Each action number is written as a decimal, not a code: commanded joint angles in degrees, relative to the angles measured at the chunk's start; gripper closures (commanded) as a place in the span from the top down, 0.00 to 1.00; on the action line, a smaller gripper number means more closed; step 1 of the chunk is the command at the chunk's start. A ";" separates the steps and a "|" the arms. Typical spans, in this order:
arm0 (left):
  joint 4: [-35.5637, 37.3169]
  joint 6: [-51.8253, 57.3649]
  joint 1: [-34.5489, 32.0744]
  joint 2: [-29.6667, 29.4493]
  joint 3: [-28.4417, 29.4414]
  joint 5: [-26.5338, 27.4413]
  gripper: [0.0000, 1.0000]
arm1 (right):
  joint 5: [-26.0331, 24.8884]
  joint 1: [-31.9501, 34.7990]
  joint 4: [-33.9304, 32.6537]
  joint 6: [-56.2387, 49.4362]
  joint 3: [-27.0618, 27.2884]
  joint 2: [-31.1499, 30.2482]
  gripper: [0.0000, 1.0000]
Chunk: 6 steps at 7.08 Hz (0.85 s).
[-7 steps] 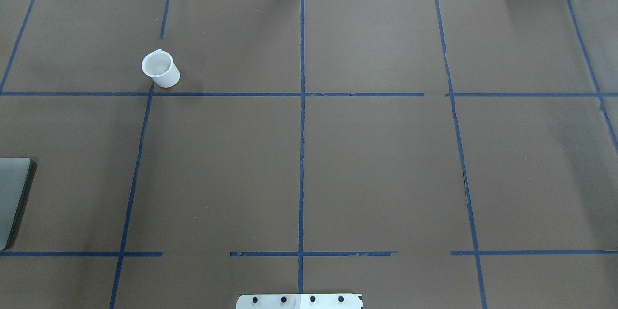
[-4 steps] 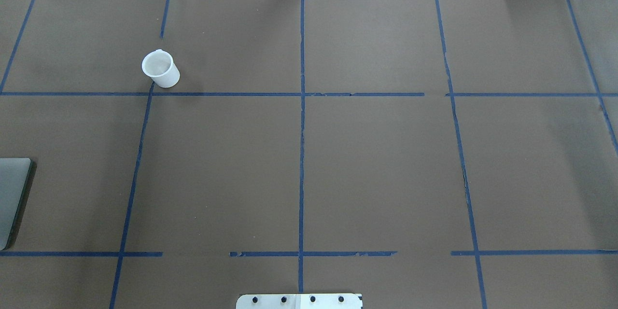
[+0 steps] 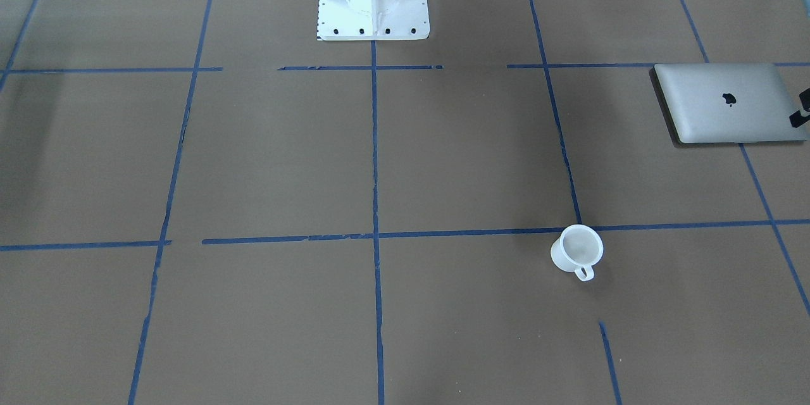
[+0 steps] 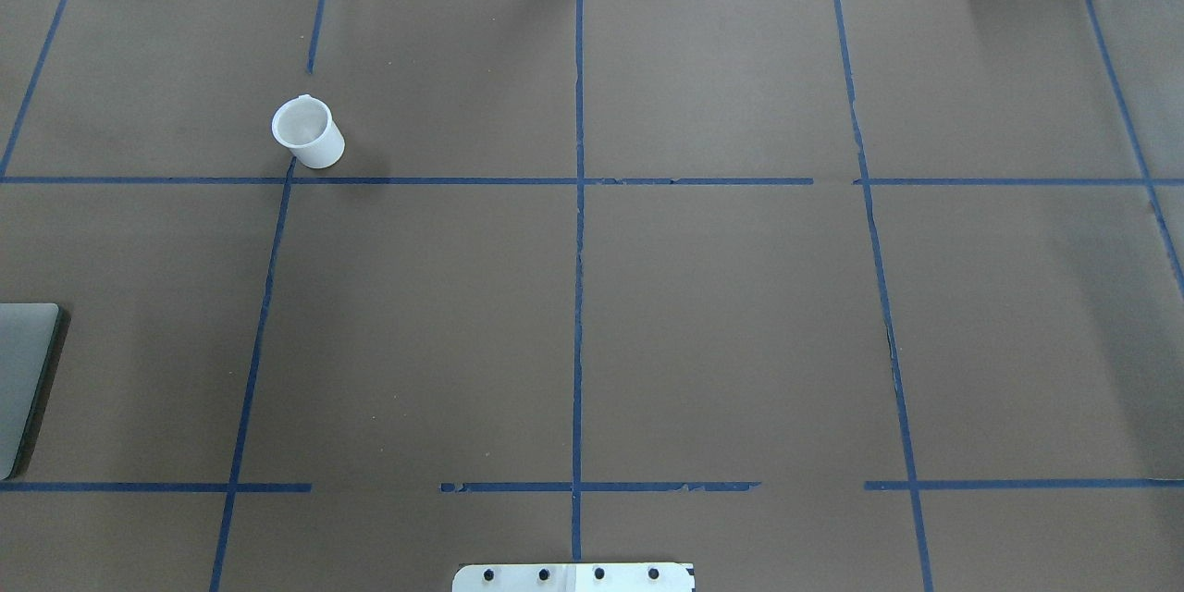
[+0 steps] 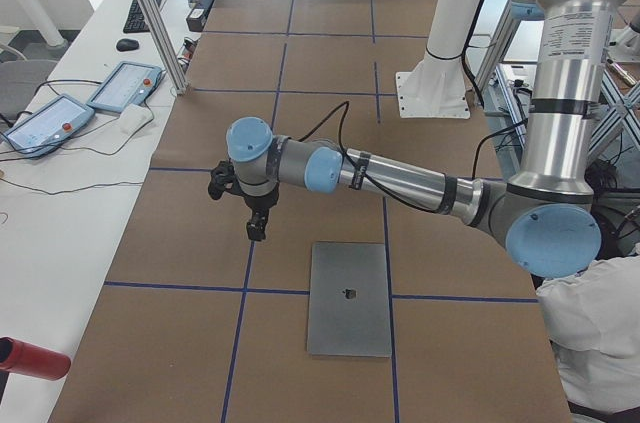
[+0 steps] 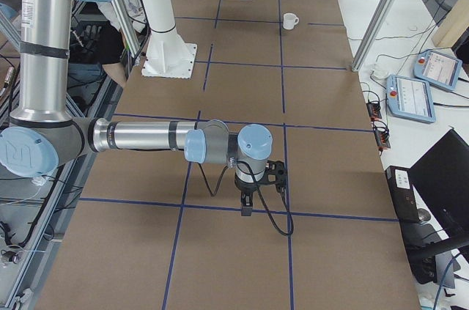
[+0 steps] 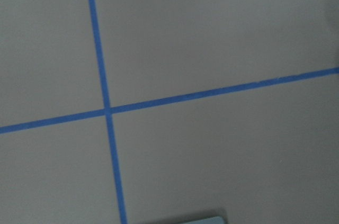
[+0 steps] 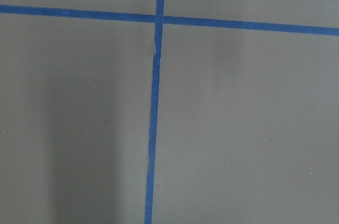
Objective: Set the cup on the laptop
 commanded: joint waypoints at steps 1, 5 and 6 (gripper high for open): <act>-0.42 -14.88 9.40 -9.60 2.83 0.15 1.00 | 0.04 0.00 0.00 0.00 0.00 0.00 1.00; -12.39 -40.21 19.45 -21.40 13.34 7.27 1.00 | 0.04 0.00 0.00 0.00 0.00 0.00 1.00; -15.24 -42.61 20.07 -24.55 18.87 9.54 0.99 | 0.04 0.00 0.00 0.00 0.00 0.00 1.00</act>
